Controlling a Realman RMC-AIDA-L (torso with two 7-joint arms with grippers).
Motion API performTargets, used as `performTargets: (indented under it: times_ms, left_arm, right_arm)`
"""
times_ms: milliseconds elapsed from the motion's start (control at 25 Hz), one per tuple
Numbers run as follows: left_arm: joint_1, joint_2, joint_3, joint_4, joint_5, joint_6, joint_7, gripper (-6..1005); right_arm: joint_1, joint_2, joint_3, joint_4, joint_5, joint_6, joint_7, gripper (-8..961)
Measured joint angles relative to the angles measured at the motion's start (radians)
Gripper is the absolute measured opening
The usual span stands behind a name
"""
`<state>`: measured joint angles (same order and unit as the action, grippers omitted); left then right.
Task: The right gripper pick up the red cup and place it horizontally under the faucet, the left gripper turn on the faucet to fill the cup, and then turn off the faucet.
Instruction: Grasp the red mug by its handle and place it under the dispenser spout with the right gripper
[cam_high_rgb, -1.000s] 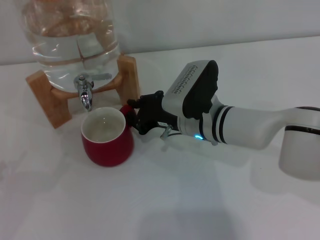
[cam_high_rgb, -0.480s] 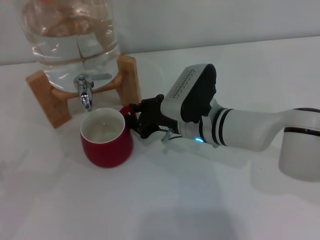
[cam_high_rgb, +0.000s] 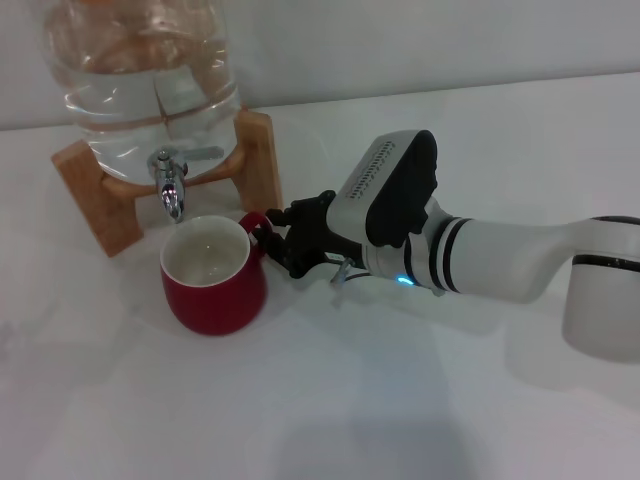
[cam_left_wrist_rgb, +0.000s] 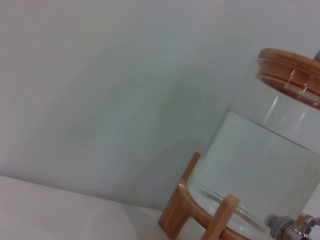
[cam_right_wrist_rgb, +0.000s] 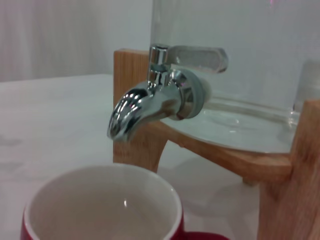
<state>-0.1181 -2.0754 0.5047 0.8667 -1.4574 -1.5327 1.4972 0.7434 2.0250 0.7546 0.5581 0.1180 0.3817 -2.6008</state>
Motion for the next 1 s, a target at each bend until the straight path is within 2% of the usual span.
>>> performTargets:
  times_ms: [360, 720, 1000]
  left_arm:
    - [0.001, 0.0, 0.0, 0.0, 0.0, -0.001, 0.0, 881]
    - [0.004, 0.0, 0.0, -0.001, 0.0, -0.001, 0.0, 881]
    - [0.001, 0.003, 0.0, 0.001, 0.0, 0.0, 0.0, 881]
  right_arm:
    - [-0.004, 0.003, 0.007, 0.003, -0.015, -0.01, 0.004, 365]
    - [-0.001, -0.004, 0.003, 0.012, -0.015, -0.011, 0.005, 438]
    - [-0.005, -0.012, 0.006, 0.014, -0.016, -0.01, 0.019, 438]
